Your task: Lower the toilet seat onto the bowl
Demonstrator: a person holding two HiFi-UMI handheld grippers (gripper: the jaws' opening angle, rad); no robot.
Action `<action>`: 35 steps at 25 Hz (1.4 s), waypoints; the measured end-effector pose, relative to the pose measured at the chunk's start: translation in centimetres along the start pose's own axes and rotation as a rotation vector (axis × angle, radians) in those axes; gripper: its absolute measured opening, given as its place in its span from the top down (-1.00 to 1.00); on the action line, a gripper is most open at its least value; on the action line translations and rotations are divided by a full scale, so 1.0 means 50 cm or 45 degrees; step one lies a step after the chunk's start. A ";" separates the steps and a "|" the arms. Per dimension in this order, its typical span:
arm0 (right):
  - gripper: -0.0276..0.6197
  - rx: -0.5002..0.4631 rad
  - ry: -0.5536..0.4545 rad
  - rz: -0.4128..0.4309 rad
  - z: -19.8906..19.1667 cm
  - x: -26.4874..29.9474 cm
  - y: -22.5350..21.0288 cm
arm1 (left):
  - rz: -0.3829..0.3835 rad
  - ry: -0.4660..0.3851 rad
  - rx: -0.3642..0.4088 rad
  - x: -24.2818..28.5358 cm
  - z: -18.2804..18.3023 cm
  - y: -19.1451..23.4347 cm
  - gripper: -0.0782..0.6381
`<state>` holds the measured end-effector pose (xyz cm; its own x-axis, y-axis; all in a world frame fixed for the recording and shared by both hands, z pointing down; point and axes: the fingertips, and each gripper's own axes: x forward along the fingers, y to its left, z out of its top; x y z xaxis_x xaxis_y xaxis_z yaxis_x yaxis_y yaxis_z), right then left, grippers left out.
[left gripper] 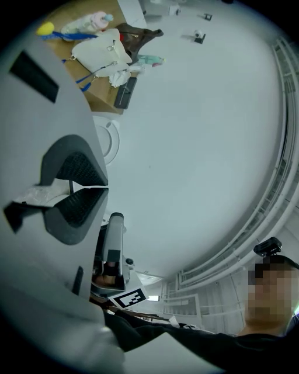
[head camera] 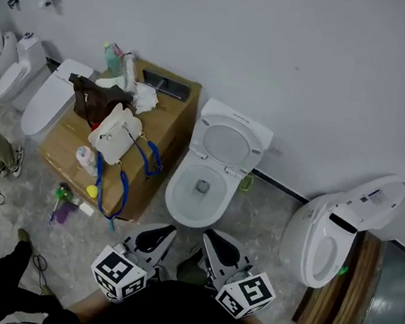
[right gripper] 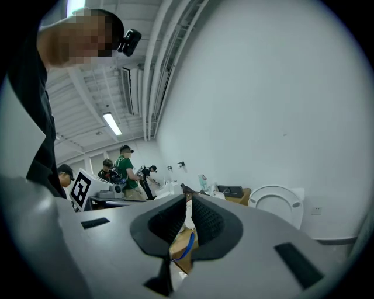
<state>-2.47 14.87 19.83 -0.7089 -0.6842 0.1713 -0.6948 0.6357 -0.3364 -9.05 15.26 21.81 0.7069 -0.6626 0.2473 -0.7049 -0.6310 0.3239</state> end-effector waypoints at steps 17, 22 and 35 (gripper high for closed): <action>0.76 0.065 -0.105 -0.161 0.149 0.021 -0.360 | 0.096 0.002 0.238 0.303 0.152 0.080 0.71; 0.76 -0.045 -0.093 -0.360 0.179 0.059 -0.457 | 0.138 0.029 0.335 0.352 0.201 0.177 0.71; 0.76 -0.263 0.258 -0.666 0.119 0.255 -0.636 | 0.016 0.361 0.639 0.533 0.108 0.505 0.71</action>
<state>11.31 -16.23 27.20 -0.2610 -0.8562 0.4459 -0.9527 0.3030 0.0243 -8.34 -20.50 31.65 0.6373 -0.5811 0.5062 -0.6059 -0.7837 -0.1368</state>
